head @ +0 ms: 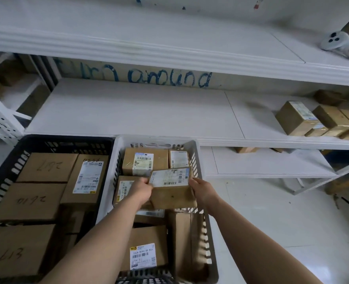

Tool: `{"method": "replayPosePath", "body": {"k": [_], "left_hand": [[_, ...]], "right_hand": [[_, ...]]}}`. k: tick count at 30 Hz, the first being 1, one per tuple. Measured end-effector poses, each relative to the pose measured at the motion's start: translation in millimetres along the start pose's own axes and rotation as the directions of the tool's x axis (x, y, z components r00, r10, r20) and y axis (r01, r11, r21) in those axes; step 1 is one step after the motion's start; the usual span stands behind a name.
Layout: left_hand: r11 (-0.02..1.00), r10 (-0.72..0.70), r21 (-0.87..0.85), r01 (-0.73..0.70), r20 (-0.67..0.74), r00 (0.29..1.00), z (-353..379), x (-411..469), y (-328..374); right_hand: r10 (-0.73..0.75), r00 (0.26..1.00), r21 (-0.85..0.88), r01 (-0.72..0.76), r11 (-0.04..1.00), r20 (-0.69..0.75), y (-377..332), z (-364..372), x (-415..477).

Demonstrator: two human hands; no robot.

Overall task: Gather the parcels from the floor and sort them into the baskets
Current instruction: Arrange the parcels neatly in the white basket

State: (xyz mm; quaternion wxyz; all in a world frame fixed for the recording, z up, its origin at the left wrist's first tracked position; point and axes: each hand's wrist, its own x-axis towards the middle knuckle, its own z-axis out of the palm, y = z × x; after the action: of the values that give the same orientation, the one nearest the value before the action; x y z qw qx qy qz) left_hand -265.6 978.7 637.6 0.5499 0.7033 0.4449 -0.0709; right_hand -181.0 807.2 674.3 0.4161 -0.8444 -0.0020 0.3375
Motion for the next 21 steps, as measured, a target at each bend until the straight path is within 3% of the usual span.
{"method": "replayPosePath", "body": {"k": [11,21], "left_hand": [[0.987,0.056,0.147,-0.061,0.039,0.998,17.9,6.4,-9.9],[0.972,-0.032,0.236,0.014,0.076,0.997,29.9,27.2,-23.5]], "right_hand": [[0.0,0.981,-0.303,-0.06,0.951,-0.193,20.2,2.3,22.5],[0.094,0.993,-0.474,-0.114,0.873,-0.065,20.7,23.4,29.4]]}}
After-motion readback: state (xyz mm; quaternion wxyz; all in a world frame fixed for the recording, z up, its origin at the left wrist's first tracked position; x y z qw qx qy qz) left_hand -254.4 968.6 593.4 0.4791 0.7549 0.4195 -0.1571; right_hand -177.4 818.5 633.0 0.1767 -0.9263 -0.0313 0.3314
